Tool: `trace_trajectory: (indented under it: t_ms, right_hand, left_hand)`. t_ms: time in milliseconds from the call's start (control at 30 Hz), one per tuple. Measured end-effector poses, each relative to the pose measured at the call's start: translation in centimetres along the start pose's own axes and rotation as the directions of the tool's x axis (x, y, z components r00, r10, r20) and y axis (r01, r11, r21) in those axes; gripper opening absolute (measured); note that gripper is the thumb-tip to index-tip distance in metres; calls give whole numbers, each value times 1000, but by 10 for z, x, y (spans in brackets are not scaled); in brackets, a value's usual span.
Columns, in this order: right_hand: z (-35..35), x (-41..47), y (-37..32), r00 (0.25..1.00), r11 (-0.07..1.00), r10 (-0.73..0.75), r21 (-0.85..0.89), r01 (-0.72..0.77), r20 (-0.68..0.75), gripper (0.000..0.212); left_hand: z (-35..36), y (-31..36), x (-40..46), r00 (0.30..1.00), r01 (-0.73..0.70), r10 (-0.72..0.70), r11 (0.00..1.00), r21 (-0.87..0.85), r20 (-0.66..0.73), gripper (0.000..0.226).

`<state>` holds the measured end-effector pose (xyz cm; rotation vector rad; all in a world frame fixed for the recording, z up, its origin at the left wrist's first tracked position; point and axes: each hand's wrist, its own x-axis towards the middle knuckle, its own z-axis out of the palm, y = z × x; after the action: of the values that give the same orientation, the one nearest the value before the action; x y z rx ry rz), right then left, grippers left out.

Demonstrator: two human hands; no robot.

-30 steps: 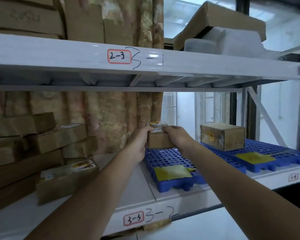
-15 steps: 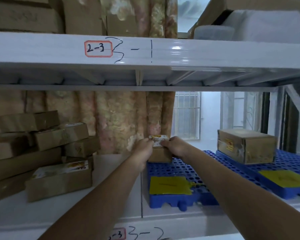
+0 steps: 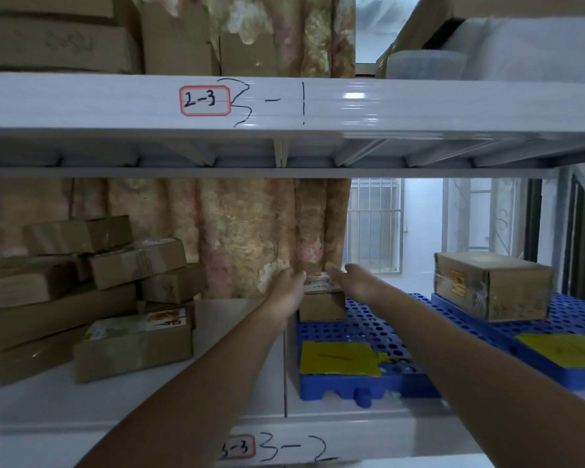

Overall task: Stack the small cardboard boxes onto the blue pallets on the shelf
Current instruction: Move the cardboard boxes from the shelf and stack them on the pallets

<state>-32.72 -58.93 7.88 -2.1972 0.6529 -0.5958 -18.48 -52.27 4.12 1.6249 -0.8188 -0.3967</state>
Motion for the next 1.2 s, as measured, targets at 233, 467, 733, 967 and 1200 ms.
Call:
trace_trajectory:
  t_ms: [233,467,733,967,1200]
  right_hand:
    - [13,4,-40,970,914,-240,-330,236,30,47]
    - [96,-11,-91,872,761,-412,-425,490,265,54]
    - [204,-58,-149,770,724,-513,-290,626,380,60]
    - [296,-125,-221,724,733,-542,-182,656,428,49]
    - [370,-158,-266,710,721,-532,-193,665,461,69]
  left_hand:
    - [-81,27,-51,976,-209,196,723,658,95,48]
    - [-186,9,-138,963,-152,268,424,893,37,63]
    - [-285,-18,-227,972,173,59,470,865,-226,55]
    - [-389,-42,-315,951,232,84,434,870,-296,54]
    - [-454,-64,-356,944,235,86,502,832,-319,56]
